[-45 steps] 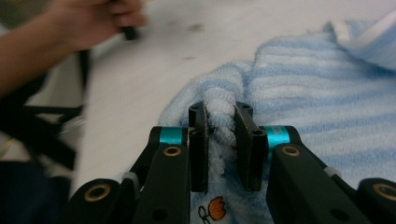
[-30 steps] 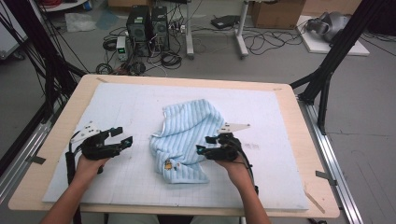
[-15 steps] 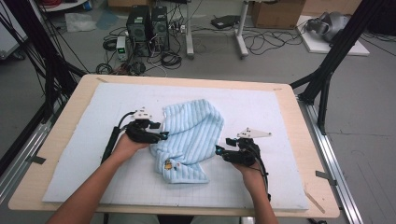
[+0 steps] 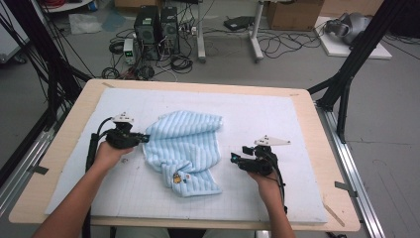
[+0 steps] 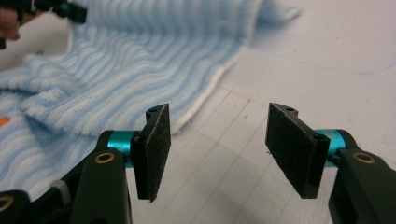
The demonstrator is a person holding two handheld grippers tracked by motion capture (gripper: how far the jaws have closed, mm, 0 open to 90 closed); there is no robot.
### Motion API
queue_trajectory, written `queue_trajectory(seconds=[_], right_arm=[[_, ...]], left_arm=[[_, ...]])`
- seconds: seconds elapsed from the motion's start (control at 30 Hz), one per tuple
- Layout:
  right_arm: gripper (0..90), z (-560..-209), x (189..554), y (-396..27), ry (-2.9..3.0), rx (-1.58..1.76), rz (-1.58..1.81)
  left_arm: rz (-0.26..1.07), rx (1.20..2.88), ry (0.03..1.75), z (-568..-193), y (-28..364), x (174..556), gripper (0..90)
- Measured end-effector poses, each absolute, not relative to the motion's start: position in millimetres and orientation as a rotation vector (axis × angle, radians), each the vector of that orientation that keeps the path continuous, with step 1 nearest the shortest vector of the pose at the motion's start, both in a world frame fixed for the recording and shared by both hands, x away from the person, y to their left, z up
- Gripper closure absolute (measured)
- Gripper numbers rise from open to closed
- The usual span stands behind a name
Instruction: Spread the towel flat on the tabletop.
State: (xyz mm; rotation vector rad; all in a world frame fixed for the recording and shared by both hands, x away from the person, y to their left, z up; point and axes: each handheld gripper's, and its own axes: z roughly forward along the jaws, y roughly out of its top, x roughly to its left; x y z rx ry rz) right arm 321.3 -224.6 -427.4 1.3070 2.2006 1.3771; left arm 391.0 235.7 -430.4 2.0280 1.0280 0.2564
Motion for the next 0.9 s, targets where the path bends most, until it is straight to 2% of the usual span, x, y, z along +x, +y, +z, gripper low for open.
queue_trajectory(seconds=[0.13, 0.17, 0.2, 0.33, 0.5, 0.53, 0.57, 0.6, 0.63, 0.67, 0.8, 0.9], right_arm=[[39.9, -424, 331, -220, 2.154, 1.331, 1.372], [40.0, -423, 334, -218, 2.143, 1.341, 1.363], [40.1, -424, 344, -212, 2.132, 1.373, 1.352], [42.2, -431, 357, -194, 2.193, 1.383, 1.329], [44.8, -443, 368, -166, 2.306, 1.334, 1.297], [47.4, -446, 370, -157, 2.340, 1.316, 1.274], [66.1, -448, 369, -142, 2.351, 1.208, 1.145], [66.1, -447, 368, -140, 2.359, 1.158, 1.104], [79.5, -447, 368, -140, 2.359, 1.158, 1.104], [86.8, -445, 369, -141, 2.356, 1.117, 1.058], [87.2, -439, 379, -153, 2.281, 1.156, 1.030], [87.2, -433, 389, -161, 2.227, 1.185, 1.033]], left_arm=[[0.253, 2.018, 1.046, -440, 249, 383, 85.2], [0.262, 2.014, 1.051, -440, 249, 382, 82.6], [0.277, 2.015, 1.057, -440, 249, 382, 69.3], [0.297, 1.953, 1.038, -437, 248, 382, 63.0], [0.289, 1.964, 1.026, -441, 244, 383, 66.5], [0.295, 1.978, 1.016, -443, 242, 383, 70.2], [0.303, 1.989, 1.010, -444, 239, 384, 83.0], [0.316, 2.001, 1.004, -444, 238, 384, 85.8], [0.334, 1.997, 1.005, -444, 236, 385, 85.8], [0.353, 1.988, 1.002, -443, 235, 386, 86.8], [0.378, 1.864, 1.037, -434, 226, 405, 86.9], [0.384, 1.836, 1.046, -432, 220, 414, 86.9]])
